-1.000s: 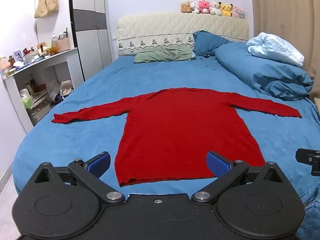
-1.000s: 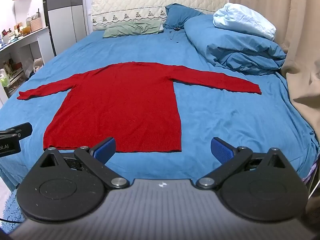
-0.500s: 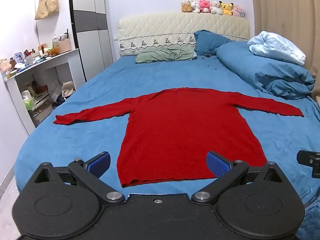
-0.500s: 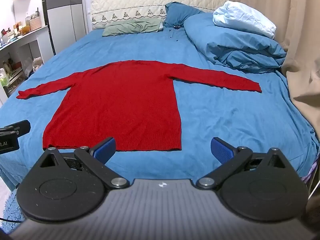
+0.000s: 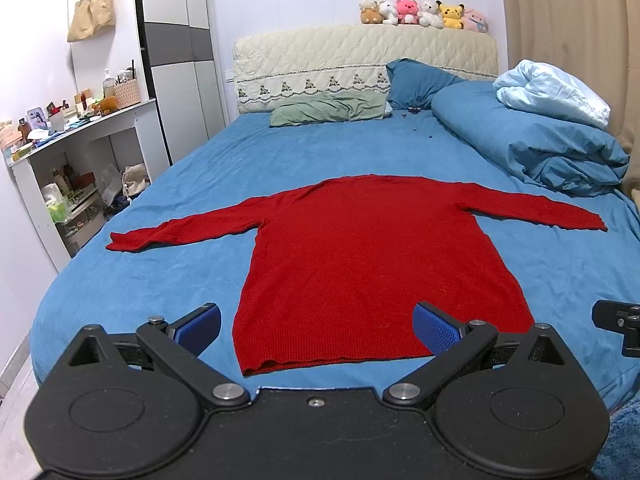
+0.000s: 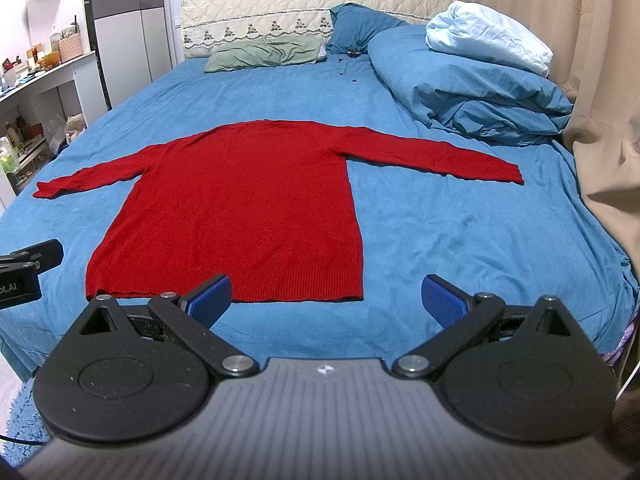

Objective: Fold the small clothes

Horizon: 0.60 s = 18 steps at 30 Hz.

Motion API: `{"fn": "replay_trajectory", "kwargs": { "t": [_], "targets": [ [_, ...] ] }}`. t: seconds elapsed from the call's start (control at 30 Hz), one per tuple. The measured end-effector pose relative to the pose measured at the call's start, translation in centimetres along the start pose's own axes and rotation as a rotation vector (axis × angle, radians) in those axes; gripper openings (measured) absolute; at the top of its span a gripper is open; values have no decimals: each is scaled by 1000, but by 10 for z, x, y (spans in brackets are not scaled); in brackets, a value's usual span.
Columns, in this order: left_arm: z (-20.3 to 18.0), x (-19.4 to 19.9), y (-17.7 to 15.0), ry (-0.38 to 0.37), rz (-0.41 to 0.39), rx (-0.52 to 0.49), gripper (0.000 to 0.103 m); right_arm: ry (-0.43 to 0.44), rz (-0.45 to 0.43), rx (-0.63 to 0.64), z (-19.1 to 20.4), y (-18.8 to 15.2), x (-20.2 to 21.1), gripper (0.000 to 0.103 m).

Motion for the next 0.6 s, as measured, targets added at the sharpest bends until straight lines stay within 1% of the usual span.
{"fn": "replay_trajectory", "kwargs": {
  "t": [0.23,0.6],
  "targets": [
    [0,0,0,0,0,0,103,2,-3,2,2,-9,-16,103],
    [-2,-1,-1,-2,0,-2,103,4,-3,4,5,-2,-8,103]
  ]
}}
Point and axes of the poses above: each gripper's, at about its wrist camera, not at the fingertips, and x roughly against the way its jaws point, z to its left, y to its top, the point moved 4 cm from there along -x, roughly the way its jaws point, and after that the axes turned 8 degrees about x, right-handed, at the moved point
